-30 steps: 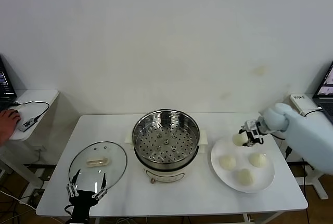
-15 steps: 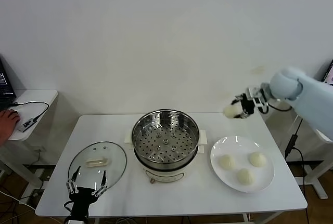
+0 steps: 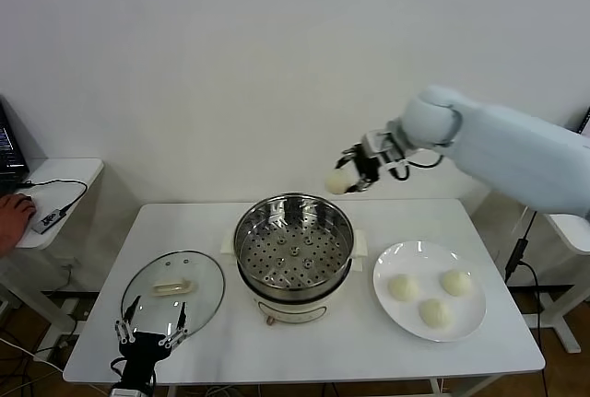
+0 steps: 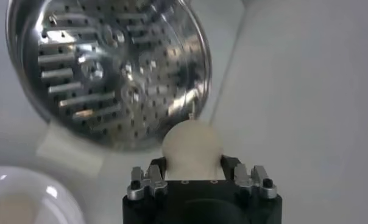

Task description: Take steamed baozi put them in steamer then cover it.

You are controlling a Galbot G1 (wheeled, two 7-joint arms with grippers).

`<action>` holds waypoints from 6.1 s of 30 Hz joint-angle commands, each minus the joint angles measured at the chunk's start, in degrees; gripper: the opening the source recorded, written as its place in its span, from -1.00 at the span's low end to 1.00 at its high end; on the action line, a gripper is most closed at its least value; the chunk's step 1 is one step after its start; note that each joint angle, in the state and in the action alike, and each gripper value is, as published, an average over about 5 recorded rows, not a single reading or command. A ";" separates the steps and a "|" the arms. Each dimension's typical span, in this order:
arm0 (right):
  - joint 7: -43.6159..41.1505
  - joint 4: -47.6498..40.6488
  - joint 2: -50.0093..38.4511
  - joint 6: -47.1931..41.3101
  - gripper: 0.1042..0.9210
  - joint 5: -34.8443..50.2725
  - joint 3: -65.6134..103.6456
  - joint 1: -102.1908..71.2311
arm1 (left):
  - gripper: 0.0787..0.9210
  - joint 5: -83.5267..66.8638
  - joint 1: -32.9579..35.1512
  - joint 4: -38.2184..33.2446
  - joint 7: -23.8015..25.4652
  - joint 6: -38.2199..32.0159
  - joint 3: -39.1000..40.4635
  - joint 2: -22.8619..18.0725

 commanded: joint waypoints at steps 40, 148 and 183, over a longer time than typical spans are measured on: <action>1.06 -7.28 11.26 18.33 0.76 -15.14 -5.85 -0.34 | 0.77 -2.06 1.69 -3.91 -0.10 0.70 1.07 -2.12; -5.54 11.19 -24.43 -19.91 0.10 -3.72 8.61 -7.98 | 0.77 -2.37 0.58 -4.20 0.41 1.05 1.88 1.48; 11.11 7.32 13.28 -41.36 0.13 22.35 -2.07 -4.85 | 0.77 -3.52 -1.33 -3.60 0.38 1.00 0.79 0.67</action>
